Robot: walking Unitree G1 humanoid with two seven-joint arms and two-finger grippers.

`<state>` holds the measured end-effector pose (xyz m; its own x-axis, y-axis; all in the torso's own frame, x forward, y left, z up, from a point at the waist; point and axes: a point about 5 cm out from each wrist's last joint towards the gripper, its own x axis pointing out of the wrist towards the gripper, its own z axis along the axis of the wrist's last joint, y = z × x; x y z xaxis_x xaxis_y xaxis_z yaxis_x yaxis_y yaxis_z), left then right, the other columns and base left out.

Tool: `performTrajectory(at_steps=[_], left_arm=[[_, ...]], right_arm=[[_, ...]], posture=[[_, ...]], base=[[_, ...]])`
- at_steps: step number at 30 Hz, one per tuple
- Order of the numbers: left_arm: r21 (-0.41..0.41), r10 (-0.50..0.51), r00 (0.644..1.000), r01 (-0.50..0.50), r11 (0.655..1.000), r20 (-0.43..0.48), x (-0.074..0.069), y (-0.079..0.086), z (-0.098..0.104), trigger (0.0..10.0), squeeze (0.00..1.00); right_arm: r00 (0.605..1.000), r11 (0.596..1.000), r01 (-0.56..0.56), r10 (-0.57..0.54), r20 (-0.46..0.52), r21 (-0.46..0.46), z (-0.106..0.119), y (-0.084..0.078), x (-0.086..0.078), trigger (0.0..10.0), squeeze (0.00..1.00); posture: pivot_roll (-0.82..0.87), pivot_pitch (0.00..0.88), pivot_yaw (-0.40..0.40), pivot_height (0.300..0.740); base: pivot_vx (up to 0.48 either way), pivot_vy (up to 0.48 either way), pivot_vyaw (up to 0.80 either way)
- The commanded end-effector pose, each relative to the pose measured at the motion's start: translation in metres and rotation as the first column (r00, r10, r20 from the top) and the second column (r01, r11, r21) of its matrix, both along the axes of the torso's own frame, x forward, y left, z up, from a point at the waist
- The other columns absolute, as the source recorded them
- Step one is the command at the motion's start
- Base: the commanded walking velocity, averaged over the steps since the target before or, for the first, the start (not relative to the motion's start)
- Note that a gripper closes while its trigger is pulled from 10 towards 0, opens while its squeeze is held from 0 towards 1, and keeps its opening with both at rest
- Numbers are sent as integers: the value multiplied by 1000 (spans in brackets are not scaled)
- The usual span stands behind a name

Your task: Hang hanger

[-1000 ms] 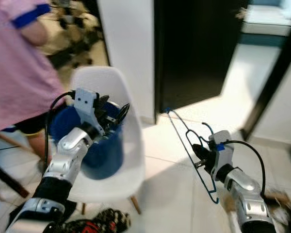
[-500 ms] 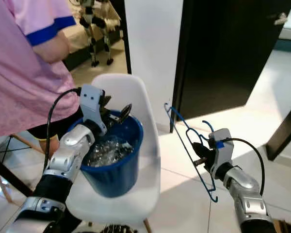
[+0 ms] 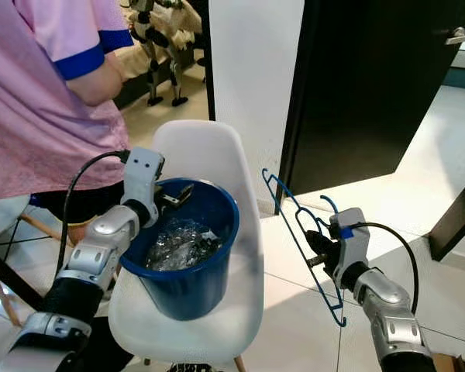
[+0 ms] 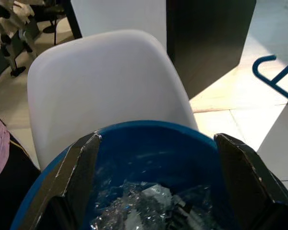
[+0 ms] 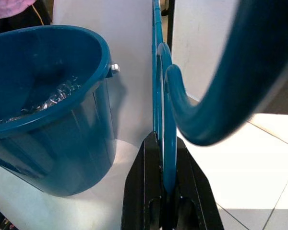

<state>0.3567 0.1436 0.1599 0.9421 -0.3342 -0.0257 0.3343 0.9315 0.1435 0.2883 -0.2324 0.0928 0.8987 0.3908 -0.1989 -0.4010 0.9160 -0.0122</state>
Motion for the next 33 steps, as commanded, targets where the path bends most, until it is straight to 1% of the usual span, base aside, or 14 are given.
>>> performTrajectory(at_steps=[1, 2, 4, 5, 8, 11, 13, 16, 22, 23, 24, 26, 29, 33], left_arm=[[-18, -6, 1000, 6, 1000, -16, -3, -1, -3, 10000, 0], [-83, -34, 999, 35, 996, 5, -5, -5, 1, 10000, 0], [-182, -73, 996, 80, 980, 45, -9, -8, 8, 10000, 0], [-208, -83, 995, 93, 974, 55, -10, -9, 10, 10000, 0], [-232, -77, 995, 91, 968, 66, -11, -7, 11, 10000, 0], [-251, -54, 997, 66, 966, 53, -14, -1, 6, 10000, 0], [-251, -54, 997, 66, 966, 53, -14, -1, 6, 10000, 0], [-255, -24, 1000, 24, 967, 1, -21, 6, -11, 10000, 0], [-251, -10, 999, 0, 968, -36, -29, 11, -25, 10000, 0], [-238, 3, 999, -15, 971, -50, -31, 14, -31, 10000, 0], [-238, 3, 999, -15, 971, -50, -31, 14, -31, 10000, 0], [-230, 30, 997, -45, 972, -68, -32, 22, -36, 10000, 0], [-230, 45, 996, -61, 971, -75, -31, 27, -38, 10000, 0], [-229, 49, 995, -67, 971, -87, -31, 28, -42, 10000, 0]], right_arm=[[999, 1000, 14, -14, -31, -8, -6, -3, -3, 10000, 0], [999, 1000, 20, -20, -34, 4, -6, -5, -3, 10000, 0], [999, 999, 28, -27, -36, 31, -6, -7, -4, 10000, 0], [999, 999, 30, -28, -37, 38, -6, -7, -5, 10000, 0], [999, 999, 30, -29, -38, 36, -6, -8, -6, 10000, 0], [999, 999, 34, -33, -42, 36, -7, -10, -7, 10000, 0], [999, 999, 34, -33, -42, 36, -7, -10, -7, 10000, 0], [998, 999, 41, -39, -50, 28, -9, -13, -8, 10000, 0], [996, 998, 61, -60, -60, 15, -12, -17, -10, 10000, 0], [995, 997, 71, -70, -64, 10, -13, -19, -10, 10000, 0], [995, 997, 71, -70, -64, 10, -13, -19, -10, 10000, 0], [994, 996, 85, -85, -69, 1, -15, -21, -10, 10000, 0], [993, 995, 95, -95, -72, -6, -16, -23, -10, 10000, 0], [991, 994, 106, -108, -76, -21, -17, -25, -9, 10000, 0]], posture=[[-39, 0, -17, 740], [-39, 0, -17, 740], [-38, 0, -16, 740], [-38, 0, -16, 740], [-39, 0, -15, 740], [-38, 0, -16, 740], [-38, 0, -16, 740], [-39, 0, -20, 740], [-38, 0, -24, 740], [-37, 0, -26, 740], [-37, 0, -26, 740], [-37, 0, -26, 740], [-37, 0, -28, 740], [-39, 0, -28, 740]], base=[[0, 0, 0], [0, 0, 0], [0, 0, 0], [0, 0, 0], [0, 0, 0], [-82, 0, 0], [-247, 0, 0], [-351, 0, 0], [-397, 0, 0], [-428, 0, 0], [-428, 0, 0], [-435, 0, 0], [-435, 0, 0], [-435, 0, 0]])
